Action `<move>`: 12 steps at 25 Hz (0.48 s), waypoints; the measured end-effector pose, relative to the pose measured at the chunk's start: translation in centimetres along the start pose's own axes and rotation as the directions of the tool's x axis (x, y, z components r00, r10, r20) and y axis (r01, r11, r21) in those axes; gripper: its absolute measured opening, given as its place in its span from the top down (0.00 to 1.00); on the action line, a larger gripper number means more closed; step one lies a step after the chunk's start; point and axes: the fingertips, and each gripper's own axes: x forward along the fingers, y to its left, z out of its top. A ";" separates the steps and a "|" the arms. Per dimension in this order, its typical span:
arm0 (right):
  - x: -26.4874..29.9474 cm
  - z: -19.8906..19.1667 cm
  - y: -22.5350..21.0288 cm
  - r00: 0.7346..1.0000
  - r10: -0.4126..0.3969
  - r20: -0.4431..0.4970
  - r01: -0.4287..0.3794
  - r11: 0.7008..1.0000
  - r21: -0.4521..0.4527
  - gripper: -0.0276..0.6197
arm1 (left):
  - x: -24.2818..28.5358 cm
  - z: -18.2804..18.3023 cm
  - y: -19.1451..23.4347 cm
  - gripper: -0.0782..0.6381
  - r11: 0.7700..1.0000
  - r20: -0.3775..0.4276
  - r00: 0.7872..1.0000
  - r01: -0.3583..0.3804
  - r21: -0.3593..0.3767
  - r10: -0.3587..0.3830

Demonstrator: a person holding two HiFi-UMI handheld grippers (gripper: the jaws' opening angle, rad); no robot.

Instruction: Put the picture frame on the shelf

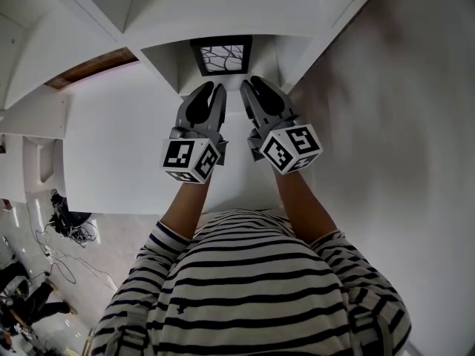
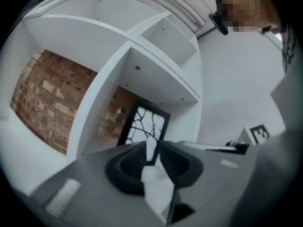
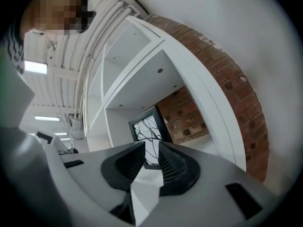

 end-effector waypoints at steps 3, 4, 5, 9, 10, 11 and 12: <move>-1.2 0.1 0.6 0.998 0.068 0.018 -0.069 0.988 0.137 0.84 | -0.6 -0.4 -1.9 0.80 0.996 0.007 0.998 0.069 -0.050 -0.068; -1.7 0.2 0.8 0.996 0.089 0.022 -0.091 0.982 0.165 0.84 | -0.7 -0.6 -2.4 0.81 0.995 0.007 0.997 0.083 -0.059 -0.083; -2.2 0.4 0.9 0.994 0.108 0.024 -0.110 0.977 0.183 0.85 | -0.9 -0.8 -2.9 0.82 0.994 0.007 0.996 0.093 -0.064 -0.093; -4.2 0.9 1.3 0.985 0.169 0.025 -0.170 0.965 0.199 0.90 | -1.4 -1.8 -4.8 0.87 0.992 -0.001 0.994 0.113 -0.054 -0.114; -4.7 1.0 1.5 0.983 0.184 0.024 -0.185 0.964 0.193 0.91 | -1.5 -2.0 -5.4 0.88 0.991 -0.003 0.992 0.125 -0.048 -0.125; -5.2 1.0 1.7 0.980 0.198 0.019 -0.199 0.964 0.175 0.93 | -1.7 -2.1 -5.9 0.88 0.989 -0.003 0.990 0.138 -0.044 -0.139; -5.7 1.1 2.0 0.977 0.211 0.011 -0.210 0.967 0.146 0.94 | -1.8 -2.2 -6.5 0.88 0.988 -0.003 0.989 0.151 -0.042 -0.151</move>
